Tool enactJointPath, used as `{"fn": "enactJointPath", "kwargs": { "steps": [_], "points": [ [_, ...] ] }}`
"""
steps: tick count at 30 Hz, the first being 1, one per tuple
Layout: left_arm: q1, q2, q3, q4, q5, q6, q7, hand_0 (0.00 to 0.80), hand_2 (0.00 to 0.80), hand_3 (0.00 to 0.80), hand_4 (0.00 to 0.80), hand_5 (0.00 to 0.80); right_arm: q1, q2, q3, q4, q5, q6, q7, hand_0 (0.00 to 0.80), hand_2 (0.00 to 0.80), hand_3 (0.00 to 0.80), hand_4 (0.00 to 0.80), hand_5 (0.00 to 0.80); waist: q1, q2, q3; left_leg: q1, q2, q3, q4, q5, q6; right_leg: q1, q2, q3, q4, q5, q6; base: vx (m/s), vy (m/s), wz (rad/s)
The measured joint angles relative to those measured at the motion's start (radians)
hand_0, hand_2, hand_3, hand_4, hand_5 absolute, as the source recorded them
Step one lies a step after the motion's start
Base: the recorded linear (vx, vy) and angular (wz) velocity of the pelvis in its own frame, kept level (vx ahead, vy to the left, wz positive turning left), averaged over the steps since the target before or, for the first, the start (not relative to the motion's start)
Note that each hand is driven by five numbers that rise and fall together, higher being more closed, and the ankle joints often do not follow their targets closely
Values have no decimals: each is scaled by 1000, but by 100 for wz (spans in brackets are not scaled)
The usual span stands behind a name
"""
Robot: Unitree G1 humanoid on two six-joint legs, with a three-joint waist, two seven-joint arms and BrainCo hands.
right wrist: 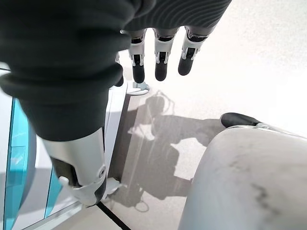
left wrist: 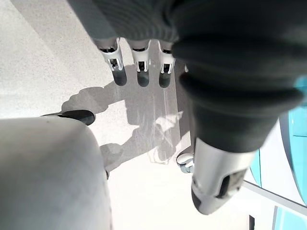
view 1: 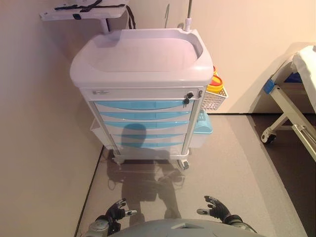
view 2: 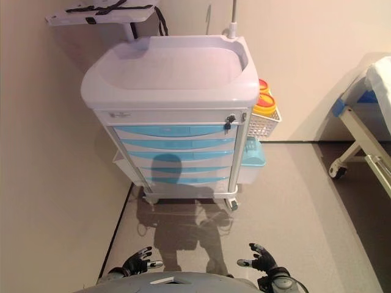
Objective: Open the drawer and pick up the medicine
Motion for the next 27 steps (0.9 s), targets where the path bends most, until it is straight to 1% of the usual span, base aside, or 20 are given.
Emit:
{"fn": "enactJointPath", "kwargs": {
  "steps": [5,14,18,20,23,27],
  "points": [
    [0,-1,0,0,-1,0,-17,0,0,0,0,0,0,-3,0,0,-10,0,1,0,0,0,0,0,0,4,4,0,0,0,0,0,0,0,0,0,0,0,0,0,0,0],
    [0,-1,3,-3,-22,0,-13,0,0,0,0,0,-1,-4,-4,0,-20,0,3,0,0,0,0,0,0,3,16,0,0,0,0,0,0,0,0,0,0,0,0,28,6,0],
    [3,-6,29,-2,-61,-3,5,0,0,0,0,0,-1,-5,-4,1,-19,0,0,0,0,0,0,0,0,3,27,-1,0,0,0,0,0,-1,0,1,0,-1,1,80,24,0],
    [4,-7,40,-1,-83,-14,10,0,0,0,0,0,0,-5,-5,5,-20,-1,-2,0,0,0,0,0,0,3,31,-2,0,0,0,0,-1,-3,0,1,1,-1,1,97,37,0],
    [4,-7,43,-5,-113,-51,11,0,0,0,0,0,-1,-9,-5,7,-21,-5,-5,0,0,0,0,0,0,7,40,-13,0,6,1,0,0,-22,0,7,8,-2,2,57,43,-6],
    [-36,-5,41,-24,-199,-107,6,0,0,0,0,0,-25,-18,-4,-6,-25,-13,-42,0,0,0,0,0,-1,17,96,-67,-4,19,35,-1,1,-90,-2,24,54,-1,-1,-53,76,-13]
  ]
}}
